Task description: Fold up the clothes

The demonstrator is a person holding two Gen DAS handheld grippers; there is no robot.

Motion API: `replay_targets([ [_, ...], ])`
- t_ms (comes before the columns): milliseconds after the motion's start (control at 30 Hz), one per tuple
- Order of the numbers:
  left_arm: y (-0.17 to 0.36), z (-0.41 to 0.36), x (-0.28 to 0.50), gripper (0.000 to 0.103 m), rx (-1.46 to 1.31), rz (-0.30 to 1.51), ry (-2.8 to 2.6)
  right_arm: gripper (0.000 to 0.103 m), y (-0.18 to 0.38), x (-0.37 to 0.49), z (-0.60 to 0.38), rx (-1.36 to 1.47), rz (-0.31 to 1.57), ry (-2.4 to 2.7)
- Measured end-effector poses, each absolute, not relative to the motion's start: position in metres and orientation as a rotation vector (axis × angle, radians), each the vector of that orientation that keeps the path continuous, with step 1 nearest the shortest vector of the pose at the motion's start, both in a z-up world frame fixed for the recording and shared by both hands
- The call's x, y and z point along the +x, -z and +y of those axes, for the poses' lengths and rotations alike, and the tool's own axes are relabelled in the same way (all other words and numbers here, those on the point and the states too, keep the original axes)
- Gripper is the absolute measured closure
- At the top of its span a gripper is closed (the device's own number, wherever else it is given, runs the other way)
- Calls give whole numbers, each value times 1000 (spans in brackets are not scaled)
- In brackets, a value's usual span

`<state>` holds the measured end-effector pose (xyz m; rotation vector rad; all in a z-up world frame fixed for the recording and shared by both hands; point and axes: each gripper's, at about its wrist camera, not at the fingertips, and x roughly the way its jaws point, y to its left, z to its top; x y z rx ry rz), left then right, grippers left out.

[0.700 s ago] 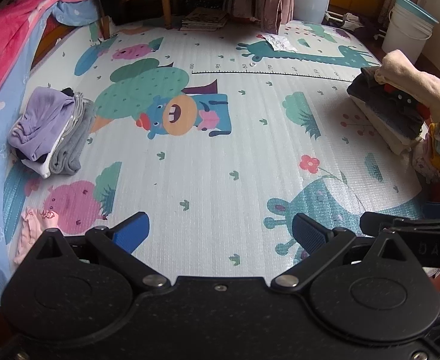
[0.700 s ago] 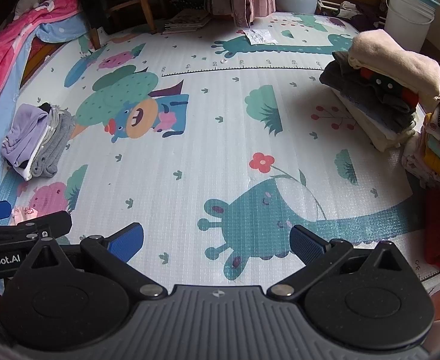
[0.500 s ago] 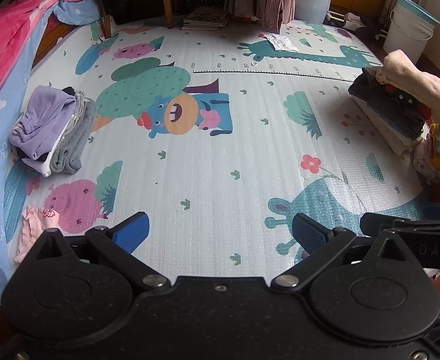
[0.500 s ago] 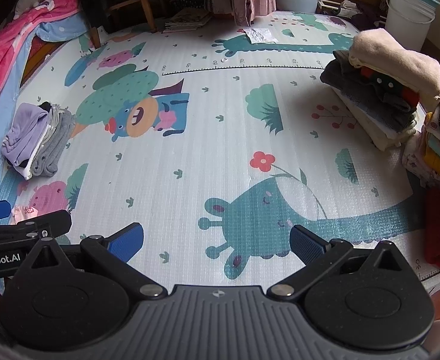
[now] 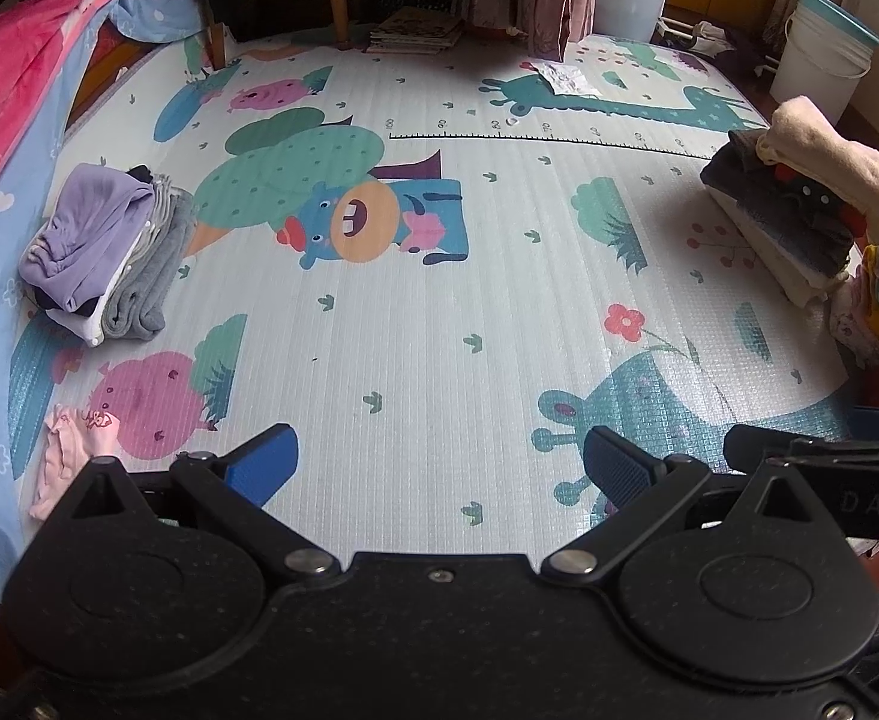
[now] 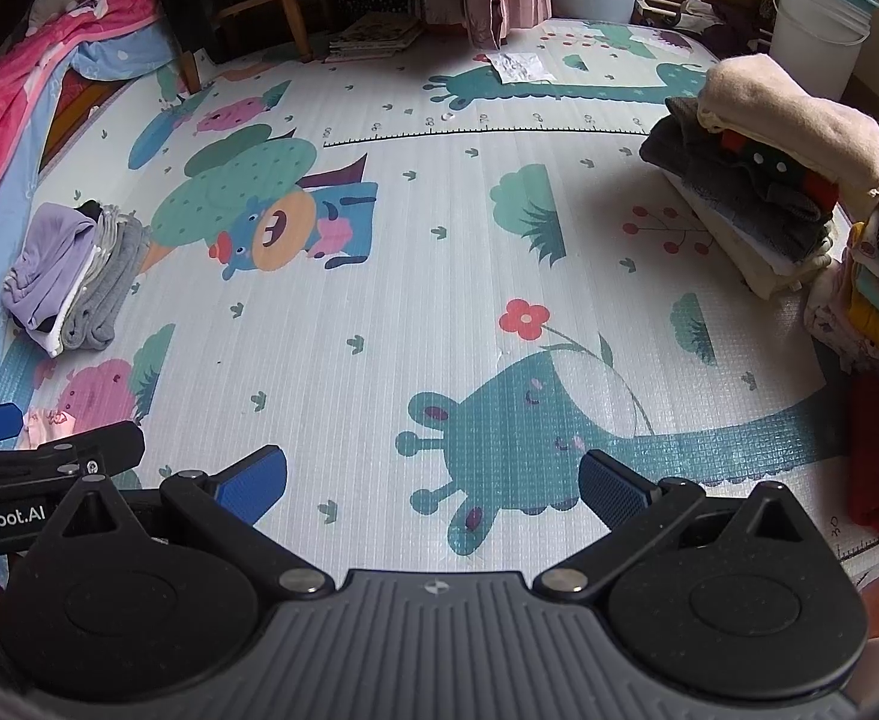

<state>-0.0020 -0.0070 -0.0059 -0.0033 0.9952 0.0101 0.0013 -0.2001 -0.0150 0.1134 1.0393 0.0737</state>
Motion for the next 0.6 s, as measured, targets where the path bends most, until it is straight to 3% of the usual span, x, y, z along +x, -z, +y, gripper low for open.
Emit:
replay_targets([
  [600, 5, -1, 0, 1, -12, 1000, -10, 0, 15, 3, -203, 115, 1046, -72],
])
